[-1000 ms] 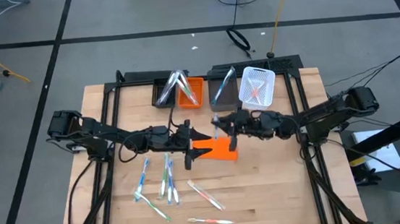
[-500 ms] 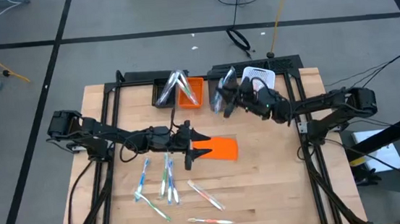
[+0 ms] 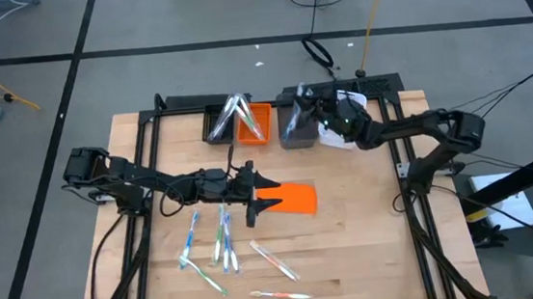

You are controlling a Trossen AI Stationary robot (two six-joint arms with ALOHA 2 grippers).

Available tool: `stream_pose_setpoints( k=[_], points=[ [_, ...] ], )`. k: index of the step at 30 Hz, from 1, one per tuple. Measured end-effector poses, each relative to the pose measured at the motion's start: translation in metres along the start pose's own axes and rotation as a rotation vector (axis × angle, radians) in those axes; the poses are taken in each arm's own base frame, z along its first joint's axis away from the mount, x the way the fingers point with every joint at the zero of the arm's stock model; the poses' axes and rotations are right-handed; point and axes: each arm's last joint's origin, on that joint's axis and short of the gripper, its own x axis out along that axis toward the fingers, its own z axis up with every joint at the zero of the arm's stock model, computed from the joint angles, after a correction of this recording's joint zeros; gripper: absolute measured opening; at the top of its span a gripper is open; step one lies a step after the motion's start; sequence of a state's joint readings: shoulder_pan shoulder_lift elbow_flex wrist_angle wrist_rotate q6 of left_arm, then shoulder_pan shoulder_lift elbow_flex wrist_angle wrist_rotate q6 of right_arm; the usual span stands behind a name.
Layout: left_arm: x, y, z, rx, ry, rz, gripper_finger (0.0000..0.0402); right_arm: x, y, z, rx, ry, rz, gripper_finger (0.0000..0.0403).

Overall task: Pick & Place Toothbrushes
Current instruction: Put the blue toothbrush into the black transparent bin

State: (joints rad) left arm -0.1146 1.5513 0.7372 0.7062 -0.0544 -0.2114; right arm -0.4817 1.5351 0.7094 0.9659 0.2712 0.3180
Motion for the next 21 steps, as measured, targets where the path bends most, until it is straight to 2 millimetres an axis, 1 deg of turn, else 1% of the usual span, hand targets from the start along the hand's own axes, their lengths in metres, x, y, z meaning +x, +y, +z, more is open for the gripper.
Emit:
stream_pose_setpoints(
  k=[2,6,9,13,18,21],
  points=[
    [0.000,0.000,0.000,0.005,0.001,0.000,0.0230,0.004,-0.010,0.001,0.033,-0.002,-0.002,0.0017],
    [0.000,0.000,0.000,0.018,0.001,0.000,0.0230,0.009,-0.022,-0.007,0.068,0.027,-0.034,0.0017],
    [0.000,0.001,0.000,0.024,-0.002,0.012,0.0230,0.013,-0.022,-0.015,0.080,0.026,-0.010,0.0017],
    [0.000,0.002,0.000,0.025,-0.002,0.029,0.0230,0.018,-0.026,-0.030,0.116,0.031,-0.009,0.0017],
    [0.000,0.002,-0.001,0.025,0.003,0.029,0.0230,0.021,-0.028,-0.038,0.144,0.031,0.013,0.0017],
    [0.000,0.001,-0.001,0.025,0.003,0.029,0.0230,0.021,-0.027,-0.037,0.152,0.026,0.015,0.0018]
  ],
)
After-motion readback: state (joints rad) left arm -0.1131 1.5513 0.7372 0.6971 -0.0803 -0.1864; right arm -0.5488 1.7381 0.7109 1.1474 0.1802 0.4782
